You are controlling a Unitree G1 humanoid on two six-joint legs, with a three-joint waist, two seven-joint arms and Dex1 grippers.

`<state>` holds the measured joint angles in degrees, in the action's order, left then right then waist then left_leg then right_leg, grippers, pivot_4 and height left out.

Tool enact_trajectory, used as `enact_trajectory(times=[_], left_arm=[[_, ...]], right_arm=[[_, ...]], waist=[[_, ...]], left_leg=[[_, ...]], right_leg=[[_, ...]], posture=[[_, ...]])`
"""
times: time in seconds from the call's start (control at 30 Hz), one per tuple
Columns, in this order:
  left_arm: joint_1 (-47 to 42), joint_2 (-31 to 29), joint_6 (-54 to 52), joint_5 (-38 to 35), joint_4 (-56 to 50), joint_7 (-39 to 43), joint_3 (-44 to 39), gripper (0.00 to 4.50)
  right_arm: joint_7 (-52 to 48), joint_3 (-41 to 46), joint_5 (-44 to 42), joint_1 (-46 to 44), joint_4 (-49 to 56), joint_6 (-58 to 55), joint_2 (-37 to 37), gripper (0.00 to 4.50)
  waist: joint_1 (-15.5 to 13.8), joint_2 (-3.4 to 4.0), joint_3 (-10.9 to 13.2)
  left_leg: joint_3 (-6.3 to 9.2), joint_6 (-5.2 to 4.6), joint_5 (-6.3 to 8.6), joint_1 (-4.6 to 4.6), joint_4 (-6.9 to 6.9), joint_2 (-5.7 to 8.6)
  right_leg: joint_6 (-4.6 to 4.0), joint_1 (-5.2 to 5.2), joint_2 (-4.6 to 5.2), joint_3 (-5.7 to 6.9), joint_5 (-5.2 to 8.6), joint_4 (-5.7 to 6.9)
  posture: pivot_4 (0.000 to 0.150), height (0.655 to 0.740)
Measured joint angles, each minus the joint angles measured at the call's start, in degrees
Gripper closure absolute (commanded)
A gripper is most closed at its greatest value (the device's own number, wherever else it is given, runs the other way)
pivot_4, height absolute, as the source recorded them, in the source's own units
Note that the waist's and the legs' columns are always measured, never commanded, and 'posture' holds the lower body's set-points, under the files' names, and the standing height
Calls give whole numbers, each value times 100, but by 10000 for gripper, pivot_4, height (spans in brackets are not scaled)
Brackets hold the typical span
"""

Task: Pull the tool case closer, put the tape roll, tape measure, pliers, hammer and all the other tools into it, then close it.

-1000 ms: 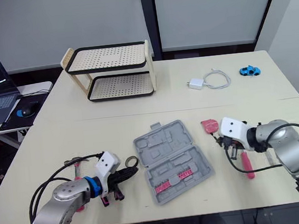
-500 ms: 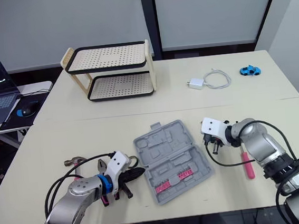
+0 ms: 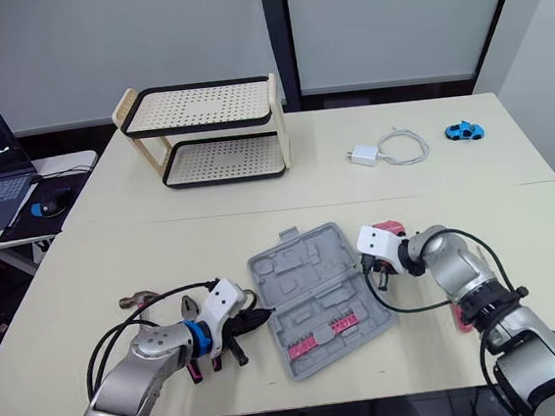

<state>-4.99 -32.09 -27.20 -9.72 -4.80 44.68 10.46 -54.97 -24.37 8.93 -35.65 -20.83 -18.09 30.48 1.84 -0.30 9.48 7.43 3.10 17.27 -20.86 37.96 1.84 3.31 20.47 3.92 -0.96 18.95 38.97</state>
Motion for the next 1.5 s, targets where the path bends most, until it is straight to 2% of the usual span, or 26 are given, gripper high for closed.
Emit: enact_trajectory(times=[0.33,0.57,1.03,1.5], left_arm=[[-87,21,-128,2,-4,101,58,44762],[-264,81,-127,91,106,146,159,44762],[-699,87,157,336,502,530,434,44762],[-752,-25,289,384,486,1078,683,44762]], right_arm=[[-157,10,99,-61,-52,-28,-115,44621],[-255,75,96,103,328,-432,-40,44621],[-189,652,-294,1420,2206,-1820,353,44621],[278,1189,-898,2480,3707,-3113,542,44621]], waist=[[0,1,-2],[-14,1,-2],[-33,0,-2],[-22,-1,-1]], left_leg=[[1,0,0,1,0,1],[4,0,0,0,0,4],[19,-6,3,-1,0,39],[20,-22,12,-4,-1,39]], right_leg=[[0,0,0,0,0,1],[0,-1,1,1,0,1],[1,-4,8,2,0,-1],[2,-2,11,1,1,-2]], posture=[[1500,7400],[1500,7400],[1500,7400],[1500,7400]])
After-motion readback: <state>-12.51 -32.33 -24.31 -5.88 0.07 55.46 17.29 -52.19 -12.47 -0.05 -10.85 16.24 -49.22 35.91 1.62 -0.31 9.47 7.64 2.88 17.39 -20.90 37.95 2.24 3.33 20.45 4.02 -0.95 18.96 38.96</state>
